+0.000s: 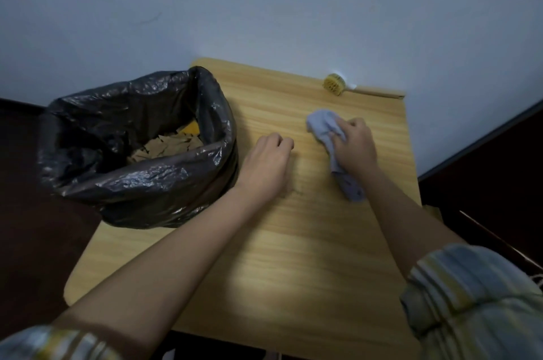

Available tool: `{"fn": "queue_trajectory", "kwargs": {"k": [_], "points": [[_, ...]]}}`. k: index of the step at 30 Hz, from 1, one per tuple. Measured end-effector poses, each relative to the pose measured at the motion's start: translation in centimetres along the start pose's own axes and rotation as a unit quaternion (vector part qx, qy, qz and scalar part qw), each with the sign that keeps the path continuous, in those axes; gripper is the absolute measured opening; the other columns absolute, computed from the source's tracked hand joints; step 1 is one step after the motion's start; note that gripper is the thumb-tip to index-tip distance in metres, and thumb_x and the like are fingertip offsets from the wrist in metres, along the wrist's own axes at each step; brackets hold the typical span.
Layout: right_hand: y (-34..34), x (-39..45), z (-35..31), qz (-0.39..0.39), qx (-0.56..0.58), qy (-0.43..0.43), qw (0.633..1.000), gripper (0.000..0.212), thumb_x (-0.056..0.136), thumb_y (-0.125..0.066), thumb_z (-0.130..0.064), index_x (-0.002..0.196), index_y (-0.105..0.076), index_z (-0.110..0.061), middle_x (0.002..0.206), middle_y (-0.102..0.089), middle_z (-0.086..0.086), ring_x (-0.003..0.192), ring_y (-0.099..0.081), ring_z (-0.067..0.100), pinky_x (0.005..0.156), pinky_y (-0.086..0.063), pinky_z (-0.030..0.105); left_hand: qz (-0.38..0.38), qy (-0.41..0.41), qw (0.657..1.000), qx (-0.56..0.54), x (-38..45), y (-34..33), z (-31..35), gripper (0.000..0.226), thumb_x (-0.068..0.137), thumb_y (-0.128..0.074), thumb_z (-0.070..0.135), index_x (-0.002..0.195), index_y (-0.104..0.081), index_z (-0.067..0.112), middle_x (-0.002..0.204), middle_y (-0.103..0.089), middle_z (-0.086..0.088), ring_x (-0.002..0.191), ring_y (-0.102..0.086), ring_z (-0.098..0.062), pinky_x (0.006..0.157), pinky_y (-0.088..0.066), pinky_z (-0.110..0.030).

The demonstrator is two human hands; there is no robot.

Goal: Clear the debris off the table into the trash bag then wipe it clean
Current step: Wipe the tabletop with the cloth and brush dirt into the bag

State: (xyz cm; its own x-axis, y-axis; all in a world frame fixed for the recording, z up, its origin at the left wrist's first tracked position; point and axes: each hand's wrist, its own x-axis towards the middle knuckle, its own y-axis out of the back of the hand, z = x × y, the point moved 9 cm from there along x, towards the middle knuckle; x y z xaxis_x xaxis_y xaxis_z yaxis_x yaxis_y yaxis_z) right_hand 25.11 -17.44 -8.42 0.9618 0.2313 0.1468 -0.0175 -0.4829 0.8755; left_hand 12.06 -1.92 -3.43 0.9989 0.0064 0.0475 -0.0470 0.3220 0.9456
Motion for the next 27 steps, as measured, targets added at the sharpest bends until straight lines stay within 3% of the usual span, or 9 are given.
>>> {"fn": "queue_trajectory", "kwargs": {"k": [2, 4, 9, 14, 16, 18, 20, 24, 27], "points": [[-1.5, 0.5, 3.7, -0.052, -0.095, -0.106, 0.988, 0.041, 0.1, -0.043, -0.031, 0.138, -0.048, -0.016, 0.132, -0.04, 0.017, 0.116, -0.041, 0.036, 0.091, -0.038, 0.042, 0.0, 0.012, 1.0, 0.001, 0.7, -0.1, -0.8, 0.046, 0.085, -0.044, -0.001, 0.13, -0.044, 0.011, 0.126, -0.045, -0.009, 0.115, -0.042, -0.029, 0.091, -0.04, -0.036], [-3.0, 0.4, 4.2, -0.093, -0.127, -0.138, 0.978, 0.042, 0.101, -0.038, -0.036, 0.14, -0.043, -0.02, 0.139, -0.034, 0.013, 0.12, -0.035, 0.036, 0.098, -0.034, 0.043, -0.002, 0.013, 1.0, 0.0, 0.9, -0.2, -0.9, 0.047, 0.086, -0.044, -0.001, 0.131, -0.044, 0.012, 0.127, -0.045, -0.009, 0.115, -0.042, -0.029, 0.09, -0.04, -0.036], [-6.3, -2.4, -3.7, -0.118, -0.08, 0.039, 0.989, 0.039, 0.092, -0.054, -0.027, 0.13, -0.056, -0.02, 0.13, -0.047, 0.011, 0.113, -0.044, 0.035, 0.091, -0.036, 0.04, -0.019, -0.011, 1.0, 0.005, 0.0, -0.5, -0.6, 0.042, 0.085, -0.049, 0.007, 0.127, -0.046, 0.011, 0.124, -0.045, -0.009, 0.114, -0.042, -0.029, 0.087, -0.035, -0.034], [-7.1, -9.2, -8.8, -0.173, -0.059, 0.158, 0.97, 0.049, 0.085, -0.036, -0.045, 0.121, -0.061, -0.023, 0.119, -0.051, 0.007, 0.101, -0.047, 0.03, 0.078, -0.032, 0.036, -0.003, -0.017, 1.0, -0.007, -1.6, 0.7, 0.0, 0.044, 0.085, -0.054, 0.005, 0.128, -0.047, 0.011, 0.128, -0.046, -0.009, 0.115, -0.041, -0.027, 0.09, -0.038, -0.035], [-5.8, -10.0, -9.3, -0.173, -0.008, 0.159, 0.972, 0.045, 0.087, -0.044, -0.035, 0.12, -0.064, -0.013, 0.116, -0.054, 0.015, 0.101, -0.048, 0.035, 0.081, -0.034, 0.036, 0.014, -0.019, 1.0, -0.006, -2.5, 1.6, 0.3, 0.045, 0.085, -0.051, 0.001, 0.128, -0.047, 0.011, 0.128, -0.046, -0.009, 0.116, -0.041, -0.028, 0.089, -0.04, -0.037], [-3.0, -9.2, -7.0, -0.094, 0.057, 0.078, 0.991, 0.04, 0.09, -0.049, -0.021, 0.124, -0.062, -0.003, 0.114, -0.055, 0.023, 0.104, -0.05, 0.039, 0.089, -0.038, 0.041, 0.032, -0.027, 0.999, 0.001, -2.9, 2.6, 0.5, 0.045, 0.085, -0.048, 0.001, 0.129, -0.047, 0.011, 0.126, -0.047, -0.009, 0.115, -0.042, -0.029, 0.088, -0.041, -0.038], [-0.1, -9.3, -3.4, -0.02, 0.037, -0.032, 0.999, 0.04, 0.095, -0.05, -0.014, 0.135, -0.055, -0.009, 0.118, -0.05, 0.022, 0.107, -0.047, 0.038, 0.09, -0.039, 0.042, 0.076, -0.036, 0.996, 0.027, -3.8, 4.5, 0.5, 0.043, 0.086, -0.046, 0.002, 0.128, -0.05, 0.011, 0.123, -0.051, -0.009, 0.11, -0.045, -0.03, 0.085, -0.04, -0.038], [0.5, -11.9, 0.8, -0.036, -0.08, -0.214, 0.973, 0.04, 0.098, -0.044, -0.016, 0.138, -0.046, -0.014, 0.129, -0.038, 0.016, 0.116, -0.04, 0.035, 0.093, -0.039, 0.042, 0.184, 0.002, 0.981, 0.061, -5.6, 8.7, -2.1, 0.037, 0.087, -0.049, 0.006, 0.123, -0.057, 0.013, 0.119, -0.056, -0.007, 0.108, -0.047, -0.027, 0.085, -0.035, -0.036], [-1.0, -13.9, -0.7, -0.058, -0.091, -0.253, 0.961, 0.038, 0.095, -0.047, -0.014, 0.133, -0.044, -0.012, 0.133, -0.034, 0.015, 0.12, -0.036, 0.034, 0.096, -0.036, 0.041, 0.217, 0.06, 0.972, 0.072, -7.5, 10.6, -5.4, 0.034, 0.086, -0.049, 0.012, 0.119, -0.059, 0.017, 0.122, -0.053, -0.005, 0.114, -0.043, -0.027, 0.09, -0.028, -0.035]]}}
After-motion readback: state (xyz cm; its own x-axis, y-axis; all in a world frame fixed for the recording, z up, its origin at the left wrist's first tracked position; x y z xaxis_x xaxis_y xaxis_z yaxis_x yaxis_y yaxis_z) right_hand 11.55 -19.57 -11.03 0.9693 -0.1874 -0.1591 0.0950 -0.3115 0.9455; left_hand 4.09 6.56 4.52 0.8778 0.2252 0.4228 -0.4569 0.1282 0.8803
